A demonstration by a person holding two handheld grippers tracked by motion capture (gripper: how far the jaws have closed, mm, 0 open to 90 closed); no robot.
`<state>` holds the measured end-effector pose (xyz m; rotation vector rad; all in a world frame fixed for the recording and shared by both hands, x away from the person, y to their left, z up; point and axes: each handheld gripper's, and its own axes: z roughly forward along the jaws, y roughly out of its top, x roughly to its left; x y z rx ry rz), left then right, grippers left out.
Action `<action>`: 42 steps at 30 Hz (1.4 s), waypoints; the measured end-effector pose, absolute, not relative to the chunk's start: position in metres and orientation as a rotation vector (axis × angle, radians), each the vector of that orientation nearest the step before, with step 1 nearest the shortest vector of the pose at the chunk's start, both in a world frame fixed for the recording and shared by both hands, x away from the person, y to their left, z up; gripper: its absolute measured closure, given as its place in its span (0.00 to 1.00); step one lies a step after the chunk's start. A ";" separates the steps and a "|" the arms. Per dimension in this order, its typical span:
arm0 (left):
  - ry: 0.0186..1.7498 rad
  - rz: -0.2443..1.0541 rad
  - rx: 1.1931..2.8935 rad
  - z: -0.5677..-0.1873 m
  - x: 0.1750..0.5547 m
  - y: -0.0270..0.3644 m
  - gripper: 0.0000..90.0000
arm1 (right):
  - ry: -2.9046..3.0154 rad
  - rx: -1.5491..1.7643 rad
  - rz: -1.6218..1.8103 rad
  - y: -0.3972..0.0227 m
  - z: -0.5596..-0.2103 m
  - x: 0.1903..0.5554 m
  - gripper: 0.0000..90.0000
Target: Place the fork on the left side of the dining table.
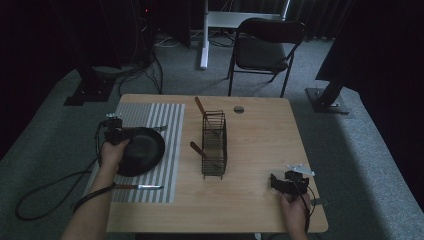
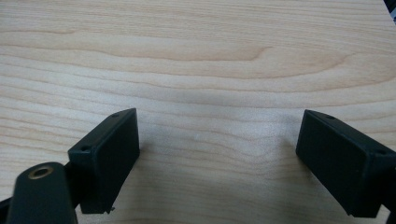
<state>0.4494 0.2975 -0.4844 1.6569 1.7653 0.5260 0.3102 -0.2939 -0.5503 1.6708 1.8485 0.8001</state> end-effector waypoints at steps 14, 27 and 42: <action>1.712 0.524 1.712 -0.485 0.421 0.292 0.21 | 1.848 1.671 0.800 -0.294 -0.550 0.310 0.14; 1.647 0.539 1.747 -0.485 0.388 0.285 0.21 | 1.849 1.671 0.800 -0.294 -0.550 0.310 0.14; 1.601 0.537 1.720 -0.490 0.350 0.281 0.21 | 1.849 1.671 0.800 -0.294 -0.550 0.310 0.14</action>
